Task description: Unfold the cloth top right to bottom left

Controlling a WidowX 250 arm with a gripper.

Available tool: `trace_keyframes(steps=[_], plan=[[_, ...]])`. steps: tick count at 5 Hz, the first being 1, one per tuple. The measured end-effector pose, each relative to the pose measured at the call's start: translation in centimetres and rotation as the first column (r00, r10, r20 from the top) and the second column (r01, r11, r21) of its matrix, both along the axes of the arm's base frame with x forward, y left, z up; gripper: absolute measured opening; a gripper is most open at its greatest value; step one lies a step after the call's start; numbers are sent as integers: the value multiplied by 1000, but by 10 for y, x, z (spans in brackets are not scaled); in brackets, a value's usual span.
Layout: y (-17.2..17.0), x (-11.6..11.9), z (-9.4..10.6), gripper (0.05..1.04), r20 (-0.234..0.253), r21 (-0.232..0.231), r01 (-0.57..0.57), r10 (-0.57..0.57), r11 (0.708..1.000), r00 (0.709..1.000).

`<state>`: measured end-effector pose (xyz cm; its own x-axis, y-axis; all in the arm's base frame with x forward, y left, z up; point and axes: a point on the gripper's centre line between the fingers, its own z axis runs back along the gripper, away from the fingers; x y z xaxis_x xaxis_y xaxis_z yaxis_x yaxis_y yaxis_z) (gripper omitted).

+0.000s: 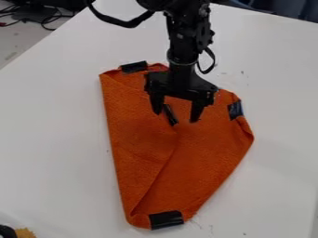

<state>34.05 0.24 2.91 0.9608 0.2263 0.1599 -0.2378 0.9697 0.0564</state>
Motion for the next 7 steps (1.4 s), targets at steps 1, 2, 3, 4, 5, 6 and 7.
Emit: trace_keyframes(steps=[1,2,3,4,5,6,7], plan=[[6,3,-11,967,-12,-19,-1,0,1000,1000],[13,6,-18,829,-17,-37,6,-7,999,1000],[16,7,-20,525,-12,-49,5,-6,999,1000],[17,9,-20,277,-3,-52,4,-4,999,1000],[17,6,-21,124,3,-57,-25,25,998,1000],[17,2,-18,75,7,-52,-42,42,998,999],[17,3,-4,73,36,-33,-69,70,997,997]])
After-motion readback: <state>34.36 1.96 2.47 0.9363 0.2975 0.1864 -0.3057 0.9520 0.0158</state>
